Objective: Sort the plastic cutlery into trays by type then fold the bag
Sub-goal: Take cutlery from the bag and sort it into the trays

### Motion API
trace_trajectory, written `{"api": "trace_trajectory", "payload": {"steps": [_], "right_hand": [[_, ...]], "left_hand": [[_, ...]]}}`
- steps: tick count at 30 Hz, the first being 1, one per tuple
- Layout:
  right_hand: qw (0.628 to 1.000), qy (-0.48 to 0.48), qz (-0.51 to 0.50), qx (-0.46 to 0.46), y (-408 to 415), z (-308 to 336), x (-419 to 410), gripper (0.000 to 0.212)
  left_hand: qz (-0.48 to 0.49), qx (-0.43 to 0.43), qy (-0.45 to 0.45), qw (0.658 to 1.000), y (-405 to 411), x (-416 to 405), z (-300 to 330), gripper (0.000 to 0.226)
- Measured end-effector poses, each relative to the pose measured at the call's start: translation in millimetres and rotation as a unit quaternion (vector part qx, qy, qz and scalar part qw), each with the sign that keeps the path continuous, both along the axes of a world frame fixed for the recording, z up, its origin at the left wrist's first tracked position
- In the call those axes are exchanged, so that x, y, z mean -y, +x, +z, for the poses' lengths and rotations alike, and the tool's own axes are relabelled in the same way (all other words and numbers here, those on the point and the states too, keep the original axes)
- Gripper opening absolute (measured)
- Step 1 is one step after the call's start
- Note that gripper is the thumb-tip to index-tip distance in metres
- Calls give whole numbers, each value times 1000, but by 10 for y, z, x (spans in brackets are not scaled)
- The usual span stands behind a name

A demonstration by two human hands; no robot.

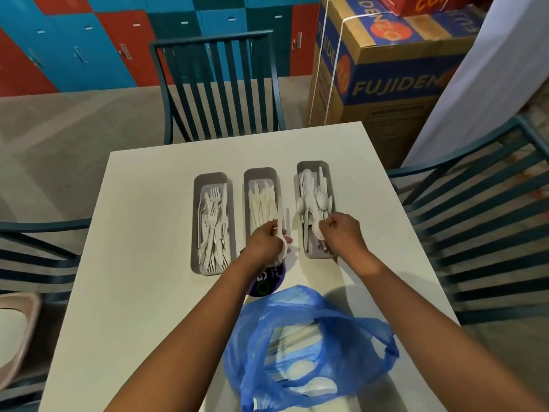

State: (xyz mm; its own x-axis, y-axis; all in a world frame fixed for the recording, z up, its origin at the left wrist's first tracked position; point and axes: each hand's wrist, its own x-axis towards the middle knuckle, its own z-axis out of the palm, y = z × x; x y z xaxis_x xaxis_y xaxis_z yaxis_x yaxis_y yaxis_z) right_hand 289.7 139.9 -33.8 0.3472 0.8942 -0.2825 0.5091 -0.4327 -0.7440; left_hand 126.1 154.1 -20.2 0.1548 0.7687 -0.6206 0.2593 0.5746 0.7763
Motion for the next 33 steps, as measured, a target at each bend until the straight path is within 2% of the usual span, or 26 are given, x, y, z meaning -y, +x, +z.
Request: {"api": "trace_trajectory", "payload": {"steps": [3, 6, 10, 15, 19, 23, 28, 33], "right_hand": [[1000, -2, -2, 31, 158, -6, -95, 22], [999, -4, -9, 42, 311, 8, -231, 26], [998, -22, -6, 55, 441, 15, -430, 22], [993, -56, 20, 103, 475, -17, -673, 14], [991, -97, 28, 92, 453, -62, -843, 14], [989, -127, 9, 75, 443, -110, -1015, 25], [990, -133, 8, 50, 456, -153, -1120, 15], [994, -99, 5, 42, 496, -190, -1048, 33]], "left_hand": [[-16, 7, 45, 999, 128, -63, 27, 32], [-50, -82, 131, 987, 267, -195, 27, 26], [-79, -171, 198, 962, 454, -415, 12, 34], [-104, -256, 223, 935, 678, -697, 6, 36], [-125, -291, 222, 922, 830, -870, -41, 30], [-141, -306, 207, 919, 951, -1010, -96, 32], [-130, -275, 203, 931, 998, -1095, -153, 39], [-85, -241, 220, 942, 897, -1035, -126, 35]]}}
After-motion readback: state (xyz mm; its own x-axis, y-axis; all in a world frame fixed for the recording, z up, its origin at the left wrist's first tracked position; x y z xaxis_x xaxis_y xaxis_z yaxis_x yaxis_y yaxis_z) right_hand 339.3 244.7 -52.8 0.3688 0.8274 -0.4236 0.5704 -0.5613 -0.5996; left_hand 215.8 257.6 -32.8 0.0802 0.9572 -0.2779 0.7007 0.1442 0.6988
